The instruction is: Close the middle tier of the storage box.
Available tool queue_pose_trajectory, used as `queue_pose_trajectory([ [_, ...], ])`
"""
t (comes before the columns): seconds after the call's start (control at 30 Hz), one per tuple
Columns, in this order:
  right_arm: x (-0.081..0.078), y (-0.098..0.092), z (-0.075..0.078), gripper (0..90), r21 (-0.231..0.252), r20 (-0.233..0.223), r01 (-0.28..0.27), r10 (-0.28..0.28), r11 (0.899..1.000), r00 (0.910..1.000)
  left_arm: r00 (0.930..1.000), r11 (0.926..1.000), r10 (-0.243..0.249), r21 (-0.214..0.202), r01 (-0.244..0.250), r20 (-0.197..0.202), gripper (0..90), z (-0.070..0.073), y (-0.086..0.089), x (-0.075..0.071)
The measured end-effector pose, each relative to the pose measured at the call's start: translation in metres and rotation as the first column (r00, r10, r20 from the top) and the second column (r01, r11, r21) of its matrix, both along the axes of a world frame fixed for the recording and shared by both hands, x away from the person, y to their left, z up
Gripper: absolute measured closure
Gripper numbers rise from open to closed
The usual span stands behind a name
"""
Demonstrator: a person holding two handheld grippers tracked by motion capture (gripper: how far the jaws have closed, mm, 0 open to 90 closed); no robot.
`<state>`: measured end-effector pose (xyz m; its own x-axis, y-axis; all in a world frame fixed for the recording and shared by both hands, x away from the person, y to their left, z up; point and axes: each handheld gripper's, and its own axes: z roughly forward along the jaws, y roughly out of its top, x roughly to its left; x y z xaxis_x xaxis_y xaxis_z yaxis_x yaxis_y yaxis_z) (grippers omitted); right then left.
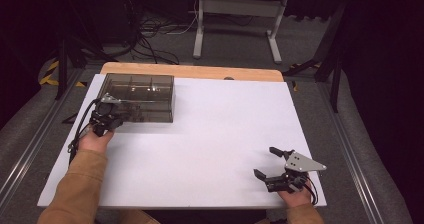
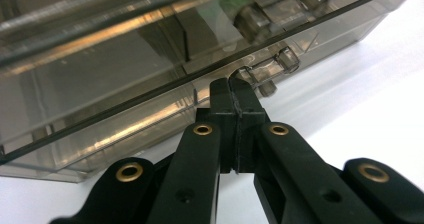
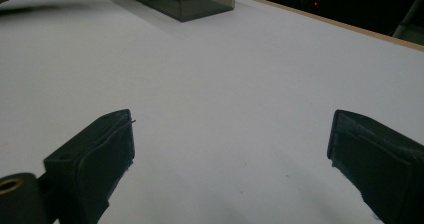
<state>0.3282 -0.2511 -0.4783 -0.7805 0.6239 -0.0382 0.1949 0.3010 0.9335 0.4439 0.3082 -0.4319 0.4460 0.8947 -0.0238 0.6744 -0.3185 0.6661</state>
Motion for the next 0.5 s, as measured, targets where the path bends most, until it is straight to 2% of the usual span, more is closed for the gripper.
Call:
queue_pose_trajectory([
  [0.03, 0.0001, 0.0001, -0.0001, 5.2, 0.004, 0.001, -0.001, 0.001, 1.0, 1.0, 1.0, 1.0, 0.004, 0.005, -0.004, 0.007, 89.8, -0.0001, 0.0, 0.0013],
  [0.1, 0.0001, 0.0, -0.0001, 5.2, 0.004, 0.0, -0.001, 0.001, 1.0, 1.0, 1.0, 0.9999, 0.004, -0.014, -0.004, -0.004, 89.9, -0.0003, 0.0, 0.0028],
  [0.23, 0.0001, 0.0001, -0.0001, 5.2, 0.004, 0.0, -0.001, 0.001, 1.0, 1.0, 0.9999, 0.9998, 0.008, -0.021, -0.008, -0.012, 89.9, -0.0002, 0.0007, 0.0032],
  [0.5, 0.0001, 0.0002, -0.0001, 5.2, 0.001, 0.0, -0.001, 0.001, 1.0, 1.0, 0.9998, 0.9998, 0.015, -0.014, -0.016, -0.015, 89.9, -0.0001, -0.0001, 0.0026],
])
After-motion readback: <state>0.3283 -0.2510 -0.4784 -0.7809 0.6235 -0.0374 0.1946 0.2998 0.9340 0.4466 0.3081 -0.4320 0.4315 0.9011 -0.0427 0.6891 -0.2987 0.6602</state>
